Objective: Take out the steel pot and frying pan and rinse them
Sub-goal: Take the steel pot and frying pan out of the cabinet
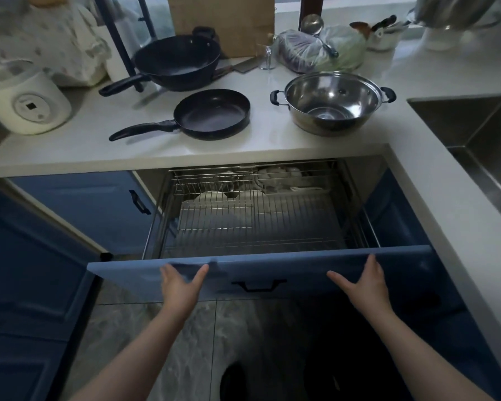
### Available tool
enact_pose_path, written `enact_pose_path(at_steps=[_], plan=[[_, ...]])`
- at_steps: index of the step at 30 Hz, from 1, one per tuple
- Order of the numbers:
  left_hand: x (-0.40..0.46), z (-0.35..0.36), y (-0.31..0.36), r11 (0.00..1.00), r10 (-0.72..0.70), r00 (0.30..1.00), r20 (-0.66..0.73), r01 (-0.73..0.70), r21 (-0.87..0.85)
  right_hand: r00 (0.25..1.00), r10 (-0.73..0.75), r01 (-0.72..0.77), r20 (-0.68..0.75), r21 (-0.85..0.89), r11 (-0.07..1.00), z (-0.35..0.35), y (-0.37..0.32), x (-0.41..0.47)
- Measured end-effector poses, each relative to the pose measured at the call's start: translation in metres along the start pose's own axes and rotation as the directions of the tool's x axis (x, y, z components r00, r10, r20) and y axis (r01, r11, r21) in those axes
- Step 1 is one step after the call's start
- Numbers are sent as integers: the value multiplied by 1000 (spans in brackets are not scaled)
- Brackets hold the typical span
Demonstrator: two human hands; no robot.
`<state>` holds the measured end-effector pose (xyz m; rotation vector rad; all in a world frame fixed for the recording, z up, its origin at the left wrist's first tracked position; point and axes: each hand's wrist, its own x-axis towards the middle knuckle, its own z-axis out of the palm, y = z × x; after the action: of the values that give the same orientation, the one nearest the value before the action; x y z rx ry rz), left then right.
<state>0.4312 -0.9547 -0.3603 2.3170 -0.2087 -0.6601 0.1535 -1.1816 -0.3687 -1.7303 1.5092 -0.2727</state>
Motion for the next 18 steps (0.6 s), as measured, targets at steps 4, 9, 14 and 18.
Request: enact_pose_path(at_steps=[4,9,14,18], plan=[[17,9,5,999,36,999,-7,-36,2,1000,5,-5,-12,-5,1000,4,-9,21],[49,16,26,997,83,996,-16,-83,8,999,5,-7,-39,-51,999,11,-29,58],[86,14,50,992,125,992,-9,-125,14,999,7,-9,-49,-45,999,28,-54,97],[118,16,73,988,150,989,-18,-150,26,1000,-6,5,-29,-32,999,39,-74,132]])
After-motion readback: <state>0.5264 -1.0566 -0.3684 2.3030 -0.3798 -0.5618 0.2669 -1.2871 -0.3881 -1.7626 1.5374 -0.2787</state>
